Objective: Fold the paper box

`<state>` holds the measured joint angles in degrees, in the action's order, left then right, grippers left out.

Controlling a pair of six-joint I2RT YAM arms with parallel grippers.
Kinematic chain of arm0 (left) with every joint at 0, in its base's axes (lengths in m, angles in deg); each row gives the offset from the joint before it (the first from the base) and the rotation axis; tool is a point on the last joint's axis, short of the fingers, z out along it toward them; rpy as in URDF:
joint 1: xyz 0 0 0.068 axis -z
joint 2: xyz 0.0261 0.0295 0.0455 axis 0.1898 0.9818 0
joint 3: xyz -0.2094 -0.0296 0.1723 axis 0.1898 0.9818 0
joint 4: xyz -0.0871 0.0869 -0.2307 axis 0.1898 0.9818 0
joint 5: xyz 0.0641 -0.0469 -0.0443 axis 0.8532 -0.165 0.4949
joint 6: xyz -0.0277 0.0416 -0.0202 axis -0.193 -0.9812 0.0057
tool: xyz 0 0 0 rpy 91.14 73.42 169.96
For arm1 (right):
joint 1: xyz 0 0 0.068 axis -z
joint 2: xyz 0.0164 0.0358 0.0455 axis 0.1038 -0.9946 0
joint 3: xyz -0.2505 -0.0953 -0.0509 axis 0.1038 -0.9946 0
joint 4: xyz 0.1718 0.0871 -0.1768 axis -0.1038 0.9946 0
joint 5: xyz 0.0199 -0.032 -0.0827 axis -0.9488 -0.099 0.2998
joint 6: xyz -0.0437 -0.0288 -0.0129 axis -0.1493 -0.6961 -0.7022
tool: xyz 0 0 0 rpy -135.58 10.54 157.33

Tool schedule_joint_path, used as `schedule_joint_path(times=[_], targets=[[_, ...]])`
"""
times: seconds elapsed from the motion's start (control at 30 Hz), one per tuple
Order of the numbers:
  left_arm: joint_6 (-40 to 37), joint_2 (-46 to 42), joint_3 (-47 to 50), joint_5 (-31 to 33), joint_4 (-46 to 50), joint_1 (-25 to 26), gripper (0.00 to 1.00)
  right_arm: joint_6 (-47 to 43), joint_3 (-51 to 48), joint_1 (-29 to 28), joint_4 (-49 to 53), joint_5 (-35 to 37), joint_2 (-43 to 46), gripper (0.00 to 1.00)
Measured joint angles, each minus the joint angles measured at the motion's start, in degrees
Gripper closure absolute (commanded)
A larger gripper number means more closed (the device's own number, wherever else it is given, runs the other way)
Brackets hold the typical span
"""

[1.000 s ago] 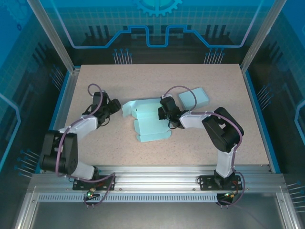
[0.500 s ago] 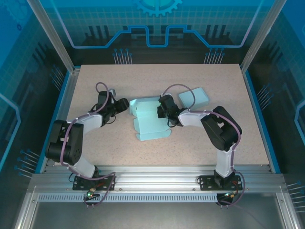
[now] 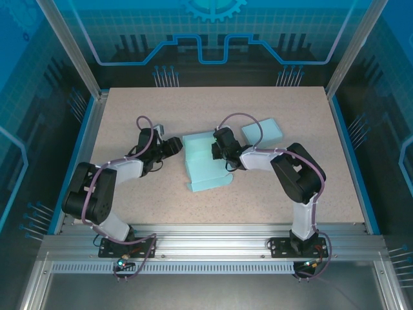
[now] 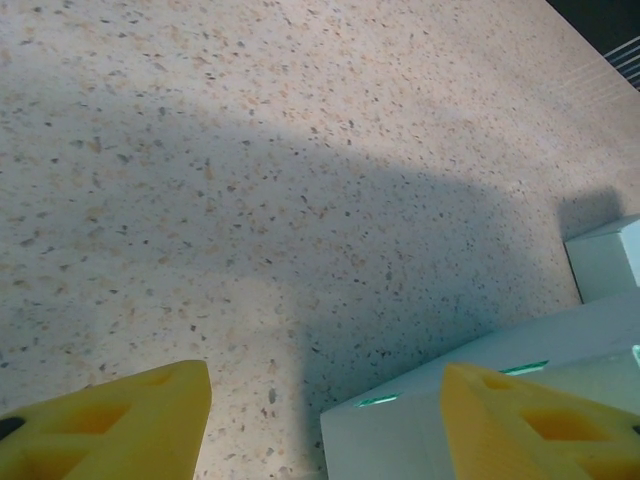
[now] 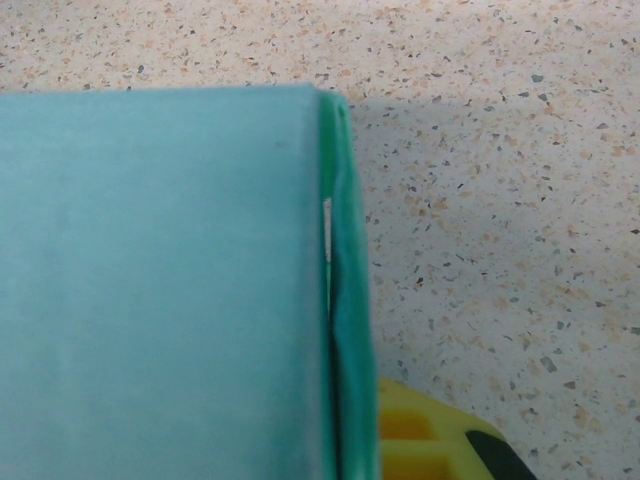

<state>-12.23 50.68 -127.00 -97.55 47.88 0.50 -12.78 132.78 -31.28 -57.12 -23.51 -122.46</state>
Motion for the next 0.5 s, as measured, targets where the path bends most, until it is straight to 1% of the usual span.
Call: schedule_joint_path(times=[0.1,0.27,0.43,0.5], targets=[[-0.55,-0.96,0.74,-0.44,0.42,0.15,0.37,-0.04,0.0,0.0,0.0,0.0,0.0,0.97],[-3.08,-4.74,0.79,-0.76,5.7,0.37,0.37,-0.28,0.0,0.0,-0.02,-0.02,0.0,0.97],[-3.19,-7.82,0.79,-0.94,10.86,0.74,0.37,-1.11,0.0,-0.5,0.0,0.35,0.0,0.97],[-2.93,-8.81,1.05,-0.9,12.22,0.74,0.31,-1.14,0.0,-0.76,0.04,0.5,0.0,0.97]])
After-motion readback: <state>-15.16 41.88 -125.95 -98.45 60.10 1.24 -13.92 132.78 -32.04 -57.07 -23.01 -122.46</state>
